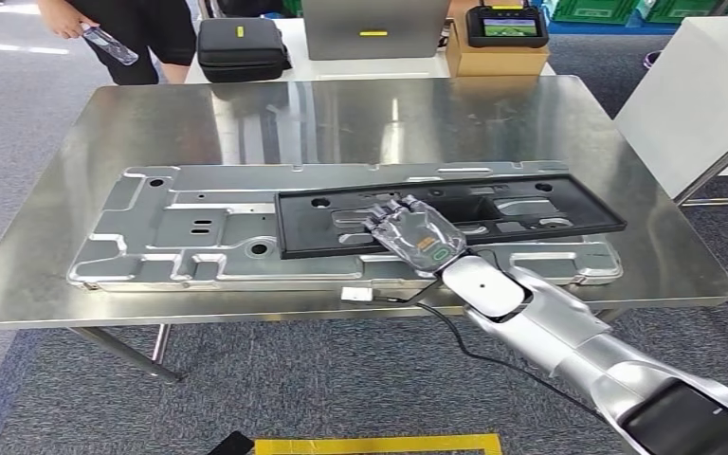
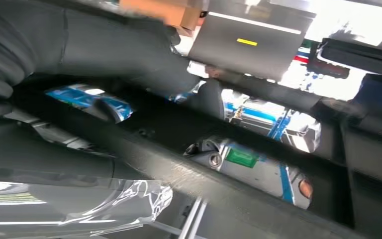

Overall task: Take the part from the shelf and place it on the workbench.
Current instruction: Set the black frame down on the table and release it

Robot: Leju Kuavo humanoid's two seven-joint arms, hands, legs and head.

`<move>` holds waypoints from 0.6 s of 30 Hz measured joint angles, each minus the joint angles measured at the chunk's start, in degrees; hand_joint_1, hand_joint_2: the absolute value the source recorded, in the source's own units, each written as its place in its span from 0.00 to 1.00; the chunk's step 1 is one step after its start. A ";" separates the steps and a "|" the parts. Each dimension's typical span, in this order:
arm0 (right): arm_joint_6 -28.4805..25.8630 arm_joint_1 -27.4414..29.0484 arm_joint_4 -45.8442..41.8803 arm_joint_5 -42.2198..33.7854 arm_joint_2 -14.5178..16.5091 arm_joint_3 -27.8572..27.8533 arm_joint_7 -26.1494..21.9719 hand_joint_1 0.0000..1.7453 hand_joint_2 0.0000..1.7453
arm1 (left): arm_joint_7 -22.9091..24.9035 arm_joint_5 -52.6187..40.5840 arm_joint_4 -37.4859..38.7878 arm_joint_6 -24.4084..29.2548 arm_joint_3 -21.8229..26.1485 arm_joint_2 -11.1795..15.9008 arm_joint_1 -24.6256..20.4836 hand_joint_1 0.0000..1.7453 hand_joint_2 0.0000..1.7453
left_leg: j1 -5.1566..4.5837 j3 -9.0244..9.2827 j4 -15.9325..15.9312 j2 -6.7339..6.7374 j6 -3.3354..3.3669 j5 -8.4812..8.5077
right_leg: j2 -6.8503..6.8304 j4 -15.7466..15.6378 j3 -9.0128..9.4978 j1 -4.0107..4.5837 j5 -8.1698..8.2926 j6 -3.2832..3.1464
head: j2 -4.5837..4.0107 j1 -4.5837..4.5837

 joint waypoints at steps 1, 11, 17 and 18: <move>0.00 0.02 0.00 0.00 -0.05 0.15 0.04 0.00 0.00 | 0.00 -0.02 0.00 0.26 -0.11 -0.02 -0.01 0.00 1.00 | 0.00 0.00 0.00 0.00 0.00 0.00 | 0.00 0.00 0.00 0.00 0.00 0.00 | 0.00 0.00; -0.02 0.39 -0.01 0.00 -0.47 0.42 0.10 0.00 0.00 | -0.68 0.24 0.00 1.06 -0.57 -0.06 -0.20 0.00 0.00 | 0.00 0.00 0.00 0.01 0.00 0.00 | 0.00 0.00 0.00 0.00 0.00 0.00 | 0.00 0.00; -0.56 0.80 -0.05 -0.08 -0.60 0.17 0.10 0.00 0.00 | -0.08 0.28 0.00 0.57 -0.57 -0.06 -0.17 0.00 0.00 | 0.00 0.01 0.00 0.01 0.00 0.00 | 0.00 0.00 0.01 0.00 0.00 0.00 | 0.00 0.00; -0.96 0.95 -0.07 -0.11 -0.59 -0.03 0.10 0.00 0.00 | -0.02 0.28 0.00 0.47 -0.57 -0.06 -0.17 0.00 0.00 | 0.00 0.01 0.00 0.01 0.00 0.00 | 0.00 0.00 0.01 0.00 0.00 0.00 | 0.00 0.00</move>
